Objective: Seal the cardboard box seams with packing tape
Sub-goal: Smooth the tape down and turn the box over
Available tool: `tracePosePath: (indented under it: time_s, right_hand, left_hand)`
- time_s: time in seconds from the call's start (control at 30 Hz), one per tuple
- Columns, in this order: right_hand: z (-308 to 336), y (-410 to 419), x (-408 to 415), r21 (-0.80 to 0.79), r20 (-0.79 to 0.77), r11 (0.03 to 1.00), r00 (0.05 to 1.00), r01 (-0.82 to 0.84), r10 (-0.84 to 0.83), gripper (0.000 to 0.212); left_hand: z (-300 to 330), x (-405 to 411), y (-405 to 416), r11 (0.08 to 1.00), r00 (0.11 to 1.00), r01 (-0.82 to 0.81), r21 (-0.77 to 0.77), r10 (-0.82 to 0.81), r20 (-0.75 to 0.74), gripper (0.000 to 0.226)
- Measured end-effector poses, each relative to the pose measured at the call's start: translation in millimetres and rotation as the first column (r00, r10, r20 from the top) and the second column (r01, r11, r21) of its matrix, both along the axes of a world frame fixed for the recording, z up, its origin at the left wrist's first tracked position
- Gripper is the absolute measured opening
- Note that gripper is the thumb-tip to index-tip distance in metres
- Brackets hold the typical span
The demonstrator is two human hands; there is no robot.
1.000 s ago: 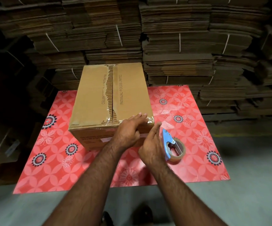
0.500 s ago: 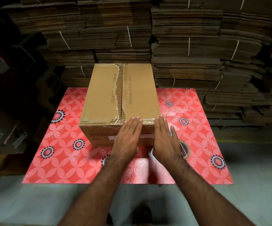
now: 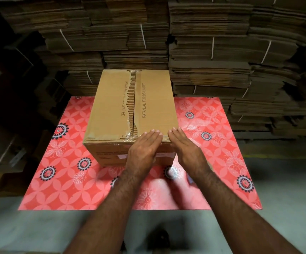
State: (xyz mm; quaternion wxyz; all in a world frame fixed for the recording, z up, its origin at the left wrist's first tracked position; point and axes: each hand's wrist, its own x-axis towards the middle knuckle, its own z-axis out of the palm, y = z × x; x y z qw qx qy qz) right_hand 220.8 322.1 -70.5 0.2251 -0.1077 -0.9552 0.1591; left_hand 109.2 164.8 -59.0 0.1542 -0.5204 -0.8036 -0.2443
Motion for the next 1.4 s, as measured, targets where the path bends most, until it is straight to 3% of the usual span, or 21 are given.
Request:
tracePosePath:
  time_s: [0.17,0.27,0.37,0.43,0.6,0.8,0.93,1.13,1.4]
  right_hand:
    - [10.0,6.8,2.4,0.0,0.066,0.998,0.996,-0.059,0.059,0.047]
    - [29.8,4.1,8.6,-0.06,0.034,0.997,0.998,-0.052,0.054,0.048]
    - [54.4,-1.9,4.4,-0.278,-0.069,0.954,0.988,0.114,-0.138,0.043]
    - [72.6,0.4,-8.3,-0.477,-0.038,0.854,0.966,0.208,-0.257,0.037]
    - [100.7,21.8,-56.3,-0.649,0.141,0.681,0.934,0.338,-0.33,0.029]
    - [95.2,41.3,-137.5,-0.342,0.363,0.82,0.87,0.458,-0.334,0.045]
    - [84.1,44.6,-157.8,-0.175,0.42,0.782,0.764,0.598,-0.49,0.052]
    - [72.0,55.2,-177.6,-0.171,0.466,0.723,0.701,0.67,-0.54,0.054]
    - [75.5,51.9,-188.3,-0.15,0.487,0.671,0.645,0.726,-0.589,0.058]
  left_hand:
    - [5.5,-9.8,-9.0,0.991,0.994,0.095,-0.098,-0.089,0.068,0.072]
    - [17.3,-9.6,-12.6,0.991,0.986,0.117,-0.063,-0.109,0.123,0.055]
    - [44.9,-17.3,-20.4,0.993,0.984,0.005,0.114,-0.025,0.175,0.036]
    - [70.1,-32.4,-26.5,0.977,0.961,-0.115,0.18,0.064,0.269,0.028]
    - [114.9,-105.9,-33.5,0.94,0.88,-0.329,0.086,0.272,0.39,0.024]
    - [109.4,-193.0,-28.5,0.841,0.697,-0.48,-0.251,0.539,0.472,0.049]
    - [91.7,-225.4,-25.2,0.737,0.582,-0.505,-0.45,0.675,0.453,0.058]
    - [74.0,-251.6,-24.8,0.78,0.514,-0.428,-0.457,0.626,0.586,0.046]
    - [72.9,-259.2,-18.9,0.757,0.498,-0.467,-0.457,0.652,0.571,0.055]
